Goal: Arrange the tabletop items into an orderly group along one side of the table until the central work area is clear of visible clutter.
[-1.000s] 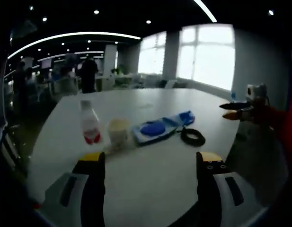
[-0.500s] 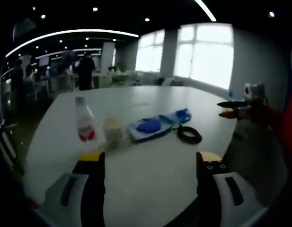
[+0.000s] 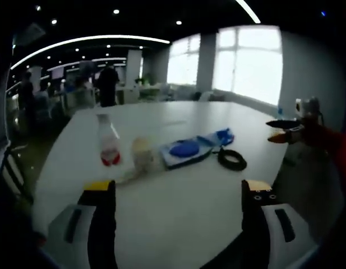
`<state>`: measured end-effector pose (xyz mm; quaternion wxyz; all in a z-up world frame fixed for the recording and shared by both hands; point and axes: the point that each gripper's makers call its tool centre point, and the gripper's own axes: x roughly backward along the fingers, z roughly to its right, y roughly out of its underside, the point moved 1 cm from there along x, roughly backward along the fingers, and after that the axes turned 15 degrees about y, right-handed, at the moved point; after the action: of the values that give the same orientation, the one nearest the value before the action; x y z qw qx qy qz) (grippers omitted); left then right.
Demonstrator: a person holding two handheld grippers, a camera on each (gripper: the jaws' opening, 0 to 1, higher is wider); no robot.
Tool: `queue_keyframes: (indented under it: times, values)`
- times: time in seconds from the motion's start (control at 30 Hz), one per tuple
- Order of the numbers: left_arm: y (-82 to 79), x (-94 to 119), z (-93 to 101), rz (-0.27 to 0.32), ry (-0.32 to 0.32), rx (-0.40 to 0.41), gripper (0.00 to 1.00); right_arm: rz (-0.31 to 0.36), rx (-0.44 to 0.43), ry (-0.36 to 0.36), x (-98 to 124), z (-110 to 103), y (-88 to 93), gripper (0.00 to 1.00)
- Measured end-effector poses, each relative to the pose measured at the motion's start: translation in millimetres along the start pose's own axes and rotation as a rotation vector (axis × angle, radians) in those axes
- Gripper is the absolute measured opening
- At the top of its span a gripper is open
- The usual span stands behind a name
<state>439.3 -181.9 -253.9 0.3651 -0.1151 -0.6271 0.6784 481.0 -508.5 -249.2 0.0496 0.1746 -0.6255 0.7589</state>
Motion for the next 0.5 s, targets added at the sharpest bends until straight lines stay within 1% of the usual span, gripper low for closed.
queue_keyframes:
  times: [0.03,0.1,0.13,0.33,0.47,0.5]
  values:
    - [2.8,0.8,-3.5,-0.012,-0.013,0.015,0.99,-0.004,-0.001,-0.002,-0.1,-0.3,0.7,0.99]
    - [10.2,0.5,-3.7,-0.042,-0.013,0.059,0.99,-0.006,0.003,-0.003,-0.3,-0.8,1.1,0.99]
    - [11.1,0.0,-3.8,-0.043,-0.007,0.076,0.99,-0.006,0.007,-0.004,-0.4,-1.0,1.2,0.99]
    - [9.7,0.9,-4.3,-0.036,-0.011,0.060,0.99,-0.014,0.008,0.000,-0.4,-0.5,2.8,0.99]
    - [11.9,0.0,-4.3,-0.046,-0.007,0.061,0.99,-0.022,0.006,0.005,-0.6,0.3,4.2,0.99]
    - [10.4,-0.1,-4.4,-0.038,-0.007,0.054,0.99,-0.020,0.007,0.006,-0.5,0.5,3.9,0.99]
